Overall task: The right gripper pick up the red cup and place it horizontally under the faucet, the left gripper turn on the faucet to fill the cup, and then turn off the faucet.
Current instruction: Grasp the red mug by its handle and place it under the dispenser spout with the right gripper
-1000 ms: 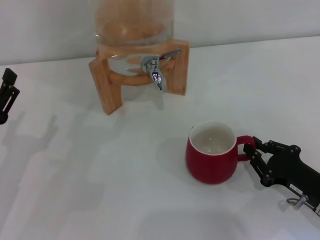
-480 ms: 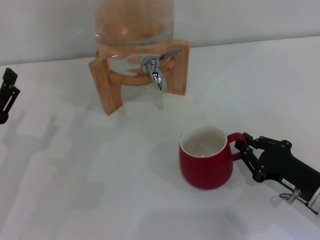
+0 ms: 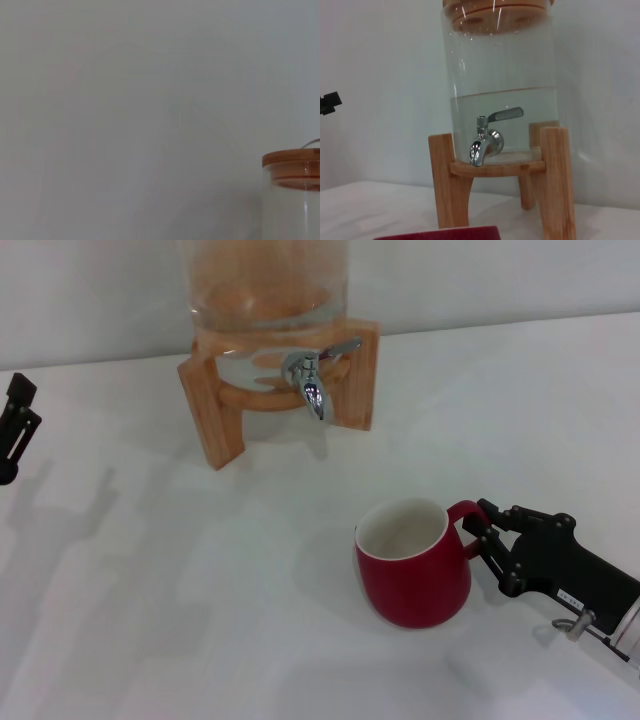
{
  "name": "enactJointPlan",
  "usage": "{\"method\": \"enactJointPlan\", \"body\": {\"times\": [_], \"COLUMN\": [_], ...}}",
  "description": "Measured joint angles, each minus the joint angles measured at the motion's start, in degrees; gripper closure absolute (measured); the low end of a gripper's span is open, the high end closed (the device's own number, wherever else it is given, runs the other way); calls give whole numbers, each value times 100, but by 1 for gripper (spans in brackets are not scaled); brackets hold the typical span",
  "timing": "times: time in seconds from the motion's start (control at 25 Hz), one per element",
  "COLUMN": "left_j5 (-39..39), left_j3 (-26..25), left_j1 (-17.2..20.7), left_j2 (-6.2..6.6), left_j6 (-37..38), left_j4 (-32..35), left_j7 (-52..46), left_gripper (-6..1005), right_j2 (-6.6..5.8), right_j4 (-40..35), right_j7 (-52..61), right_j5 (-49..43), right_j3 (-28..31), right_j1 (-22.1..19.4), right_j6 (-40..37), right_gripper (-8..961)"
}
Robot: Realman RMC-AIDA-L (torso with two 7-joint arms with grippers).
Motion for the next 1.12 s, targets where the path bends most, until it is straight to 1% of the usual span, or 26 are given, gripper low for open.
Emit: {"method": "enactJointPlan", "body": {"times": [0.6,1.12], "left_j5": [0,0], "left_j3": [0,0], "left_j1": [-5,-4], "left_j2": [6,6], "left_j6": [4,-4], "left_j4": [0,0], "left_j7": [0,0], "left_gripper": [139,139], "right_j2": [0,23], "right_j4": [0,0], "right_j7": [99,276], "right_j5": [-5,-4], "right_j3": [1,1], "right_j1": [163,578], "right_j6": [-7,247], "right_gripper": [804,805]}}
